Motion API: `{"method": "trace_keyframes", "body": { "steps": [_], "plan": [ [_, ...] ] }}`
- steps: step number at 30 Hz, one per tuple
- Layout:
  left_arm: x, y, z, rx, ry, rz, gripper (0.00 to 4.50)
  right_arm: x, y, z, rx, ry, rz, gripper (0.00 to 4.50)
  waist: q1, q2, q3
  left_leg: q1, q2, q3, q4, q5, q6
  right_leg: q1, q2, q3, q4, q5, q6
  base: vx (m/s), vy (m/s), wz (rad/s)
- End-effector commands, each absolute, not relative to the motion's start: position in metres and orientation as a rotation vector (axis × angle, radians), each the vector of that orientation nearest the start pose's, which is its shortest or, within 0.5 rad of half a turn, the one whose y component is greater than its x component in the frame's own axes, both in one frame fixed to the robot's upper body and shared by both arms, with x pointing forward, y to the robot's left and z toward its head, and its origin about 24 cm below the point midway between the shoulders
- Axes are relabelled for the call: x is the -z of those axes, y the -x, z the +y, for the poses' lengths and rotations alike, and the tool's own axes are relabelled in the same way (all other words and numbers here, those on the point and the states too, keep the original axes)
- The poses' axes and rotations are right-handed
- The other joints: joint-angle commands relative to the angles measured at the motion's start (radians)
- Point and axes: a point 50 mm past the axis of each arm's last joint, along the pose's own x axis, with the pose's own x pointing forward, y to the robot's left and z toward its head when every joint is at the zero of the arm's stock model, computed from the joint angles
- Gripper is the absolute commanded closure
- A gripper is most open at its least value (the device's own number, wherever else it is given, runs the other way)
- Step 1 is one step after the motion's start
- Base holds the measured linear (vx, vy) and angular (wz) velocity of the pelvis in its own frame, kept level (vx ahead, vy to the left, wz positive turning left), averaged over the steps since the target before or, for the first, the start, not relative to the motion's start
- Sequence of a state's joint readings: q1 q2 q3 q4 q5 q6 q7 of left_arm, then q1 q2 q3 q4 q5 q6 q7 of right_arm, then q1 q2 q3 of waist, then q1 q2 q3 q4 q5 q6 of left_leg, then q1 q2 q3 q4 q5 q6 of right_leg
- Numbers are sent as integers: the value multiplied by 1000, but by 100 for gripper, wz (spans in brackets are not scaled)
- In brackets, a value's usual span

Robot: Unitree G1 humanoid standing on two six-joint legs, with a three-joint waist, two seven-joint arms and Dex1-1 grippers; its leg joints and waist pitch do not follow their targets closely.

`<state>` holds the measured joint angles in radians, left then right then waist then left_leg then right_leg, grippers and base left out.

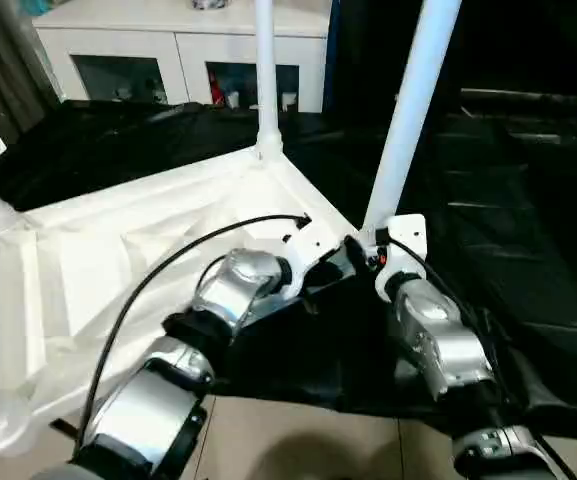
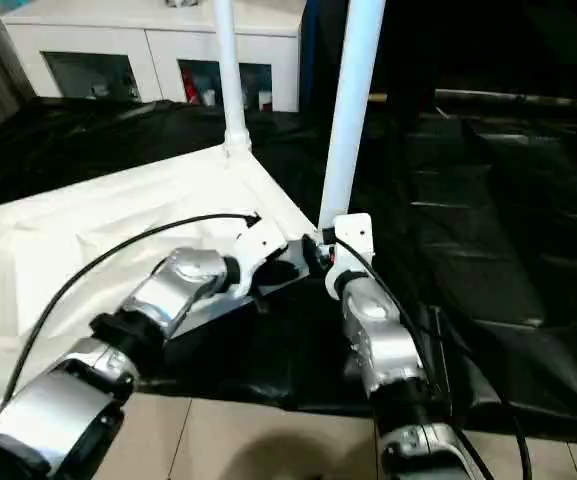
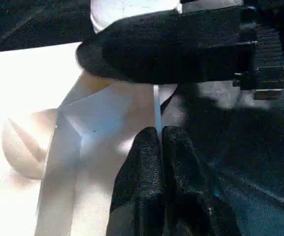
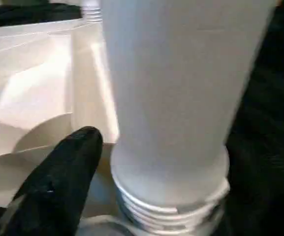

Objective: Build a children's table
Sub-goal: Rotate leg to tighten

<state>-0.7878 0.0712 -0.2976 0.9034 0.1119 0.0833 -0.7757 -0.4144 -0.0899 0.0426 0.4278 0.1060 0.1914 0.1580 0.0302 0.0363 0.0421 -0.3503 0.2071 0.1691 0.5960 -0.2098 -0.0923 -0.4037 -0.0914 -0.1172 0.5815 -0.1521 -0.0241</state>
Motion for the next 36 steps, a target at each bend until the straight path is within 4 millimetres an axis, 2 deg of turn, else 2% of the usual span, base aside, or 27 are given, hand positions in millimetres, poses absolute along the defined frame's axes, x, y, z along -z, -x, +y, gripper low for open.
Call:
{"method": "trace_keyframes", "body": {
  "steps": [1,2,5,6,7,8,9,10,11,14,16,18,19,22,24,25,30,31,33,36],
  "plan": [
    [-41,-338,56,1170,-428,375,450,-45,-321,-123,-364,39,233,53,4,-3,-66,-9,12,-2,-67,-130,105,72,-51,50,-69,-215,-188,0,0,0],
    [-40,-336,60,1192,-427,391,450,-46,-316,-124,-423,57,243,53,5,2,-67,-7,14,-1,-66,-127,105,70,-52,51,-66,-206,-192,0,0,0],
    [-39,-333,67,1250,-432,395,450,-48,-304,-127,-565,106,262,53,7,2,-64,-6,15,-1,-69,-154,103,70,-52,50,-70,-228,-191,0,0,0],
    [-39,-332,69,1267,-430,396,450,-49,-299,-128,-611,125,270,53,8,6,-63,-5,15,-1,-70,-164,99,70,-51,50,-74,-236,-184,0,0,0],
    [-42,-327,73,1351,-423,367,450,-50,-286,-132,-733,191,293,53,9,4,-64,-6,16,-2,-69,-166,100,72,-53,52,-72,-230,-185,0,0,0],
    [-42,-327,73,1356,-423,365,450,-50,-286,-132,-739,195,294,53,11,8,-63,-7,16,-4,-70,-166,102,74,-53,51,-71,-232,-186,0,0,0],
    [-47,-317,81,1504,-395,358,450,-53,-270,-142,-855,250,321,53,11,5,-62,-7,18,-3,-71,-172,103,75,-54,52,-72,-236,-181,0,0,0],
    [-48,-316,82,1528,-397,362,450,-54,-268,-145,-866,250,326,53,14,3,-64,-9,20,-3,-70,-165,113,76,-57,56,-69,-227,-181,0,0,0],
    [-48,-316,82,1528,-397,362,450,-54,-268,-145,-866,250,326,53,13,7,-62,-8,20,-1,-70,-173,115,69,-58,56,-71,-241,-189,0,0,0],
    [-48,-314,88,1557,-430,376,450,-57,-265,-151,-881,251,339,53,13,7,-59,-1,19,0,-72,-205,92,63,-55,51,-82,-330,-172,0,0,0],
    [-48,-313,90,1566,-424,379,450,-59,-264,-153,-895,249,345,53,18,8,-58,3,20,1,-72,-200,84,59,-55,54,-82,-336,-170,0,0,0],
    [-48,-312,90,1572,-420,380,450,-59,-263,-153,-906,242,345,53,19,8,-58,-3,21,-1,-74,-194,79,63,-55,54,-78,-326,-168,0,0,0],
    [-48,-312,91,1577,-417,380,450,-61,-262,-153,-917,245,342,53,21,5,-58,-4,20,0,-74,-192,79,63,-55,53,-80,-331,-163,0,0,0],
    [-48,-310,92,1583,-410,382,450,-62,-262,-152,-927,224,343,53,24,7,-61,-6,21,-2,-72,-163,81,66,-56,54,-74,-297,-166,0,0,0],
    [-47,-309,93,1584,-415,387,450,-58,-262,-153,-932,247,365,81,24,6,-62,-7,21,-2,-71,-149,83,66,-56,54,-70,-270,-174,0,0,0],
    [-47,-309,93,1583,-417,387,450,-58,-262,-153,-933,250,368,81,24,7,-63,-6,21,-2,-70,-143,85,66,-56,55,-69,-258,-178,0,0,0],
    [-47,-309,94,1583,-412,388,450,-56,-263,-153,-916,257,371,122,25,6,-63,-6,20,0,-69,-141,86,66,-56,55,-69,-260,-179,0,0,0],
    [-47,-309,95,1579,-411,391,450,-57,-263,-151,-919,243,363,134,26,1,-63,-7,19,0,-69,-140,87,67,-56,55,-69,-267,-177,0,0,0],
    [-47,-309,95,1580,-410,393,450,-58,-263,-150,-916,238,359,149,26,4,-62,-5,20,0,-70,-144,85,65,-56,54,-71,-281,-172,0,0,0],
    [-47,-309,97,1579,-407,398,450,-58,-264,-150,-905,217,349,170,26,3,-62,-7,20,0,-69,-137,83,66,-56,55,-69,-275,-170,0,0,0]
  ]
}}
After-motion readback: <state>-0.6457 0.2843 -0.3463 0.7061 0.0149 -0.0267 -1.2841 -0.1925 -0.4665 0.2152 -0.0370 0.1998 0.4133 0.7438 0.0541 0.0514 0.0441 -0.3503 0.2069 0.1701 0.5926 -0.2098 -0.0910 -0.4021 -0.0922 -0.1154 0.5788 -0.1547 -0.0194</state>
